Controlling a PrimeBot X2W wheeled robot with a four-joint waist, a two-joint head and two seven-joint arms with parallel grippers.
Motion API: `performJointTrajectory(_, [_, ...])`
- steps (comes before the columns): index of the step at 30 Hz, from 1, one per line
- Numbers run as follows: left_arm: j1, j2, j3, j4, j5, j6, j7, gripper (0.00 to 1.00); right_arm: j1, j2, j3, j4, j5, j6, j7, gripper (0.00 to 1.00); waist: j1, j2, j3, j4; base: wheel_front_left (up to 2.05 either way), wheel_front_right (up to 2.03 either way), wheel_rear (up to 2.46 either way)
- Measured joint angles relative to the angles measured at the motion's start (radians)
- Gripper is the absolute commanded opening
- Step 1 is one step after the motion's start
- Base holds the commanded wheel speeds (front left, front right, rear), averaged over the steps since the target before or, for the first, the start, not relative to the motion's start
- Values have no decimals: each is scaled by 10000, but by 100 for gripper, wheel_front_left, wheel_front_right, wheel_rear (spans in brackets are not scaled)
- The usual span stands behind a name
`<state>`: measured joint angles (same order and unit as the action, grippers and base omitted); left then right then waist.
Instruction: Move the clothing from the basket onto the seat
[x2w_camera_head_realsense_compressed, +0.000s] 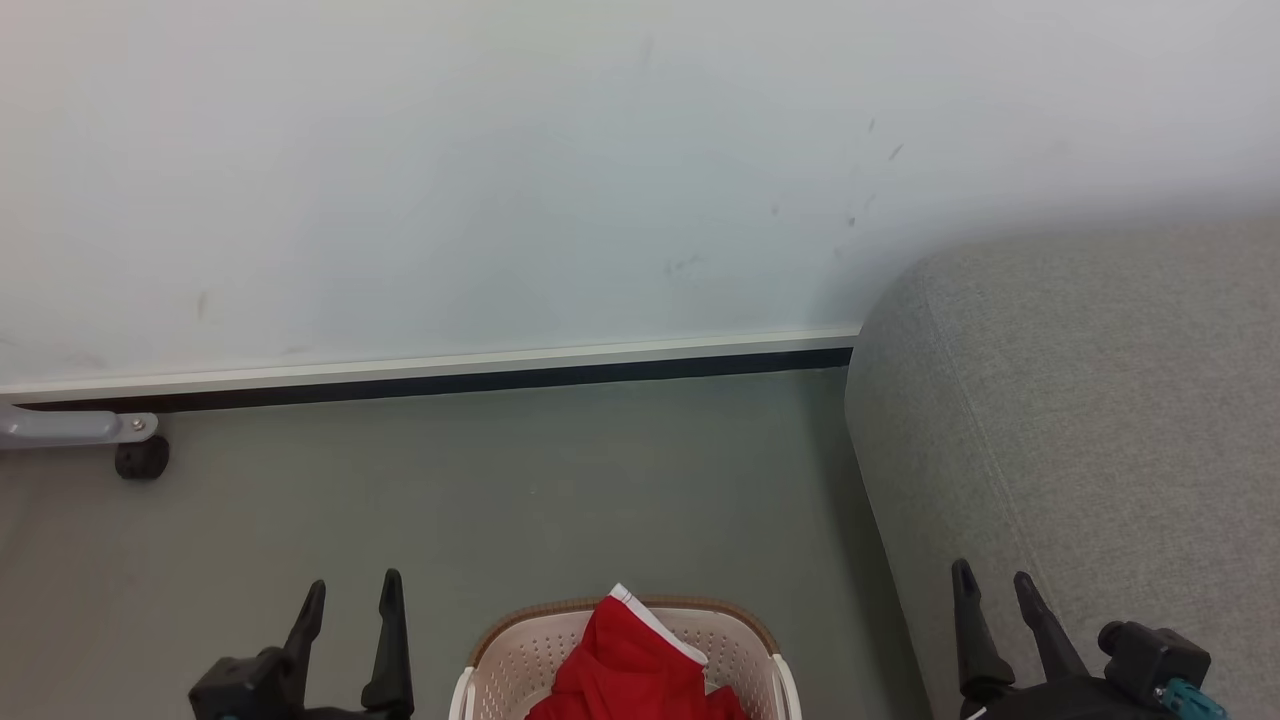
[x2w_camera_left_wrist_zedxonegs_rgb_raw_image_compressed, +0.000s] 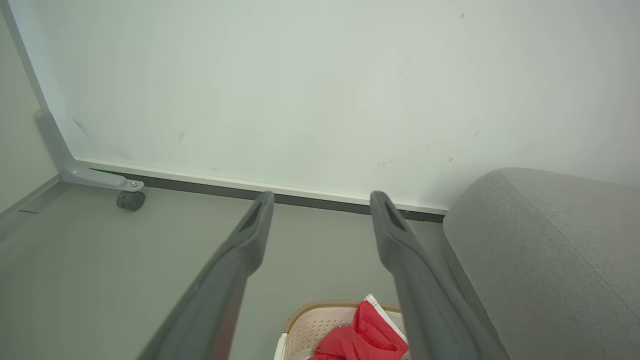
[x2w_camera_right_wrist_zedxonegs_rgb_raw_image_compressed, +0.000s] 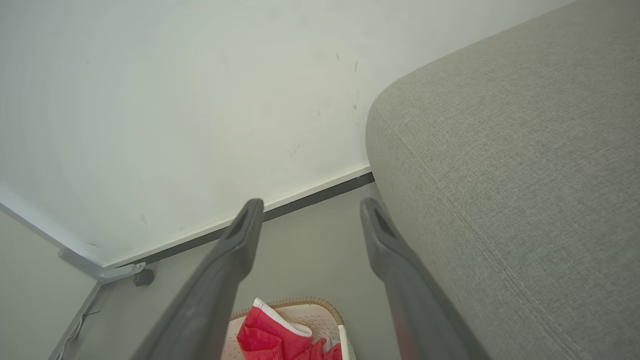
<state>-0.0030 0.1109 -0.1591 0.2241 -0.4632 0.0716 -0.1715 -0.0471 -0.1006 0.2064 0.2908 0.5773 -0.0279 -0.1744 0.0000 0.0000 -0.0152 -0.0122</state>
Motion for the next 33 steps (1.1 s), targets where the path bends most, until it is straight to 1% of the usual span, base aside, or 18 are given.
performJointTrajectory(2, [85,-4,-4,10,278,25,-100,100,1,-12,77,4,-259,-75,-48,100,0,0,-8,0,0,0,0])
performJointTrajectory(8, [136,-6,-81,71,920,163,-311,100,2,-42,265,13,-949,-117,-270,100,0,0,-33,3,0,0,0])
performJointTrajectory(12, [186,-6,-128,115,1294,176,-431,100,2,-84,382,29,-1471,-132,-399,100,0,0,-48,8,0,0,0])
performJointTrajectory(19, [326,-10,-209,203,2263,255,-731,100,4,-117,631,54,-2393,-178,-686,100,0,0,-74,1,0,0,0])
performJointTrajectory(21, [330,-10,-217,232,2431,265,-779,100,5,-134,686,56,-2686,-242,-748,100,0,0,-78,-3,0,0,0])
performJointTrajectory(33, [335,-58,-165,412,2451,247,-780,100,14,-130,660,79,-2734,-247,-750,100,0,0,-76,-9,0,0,0])
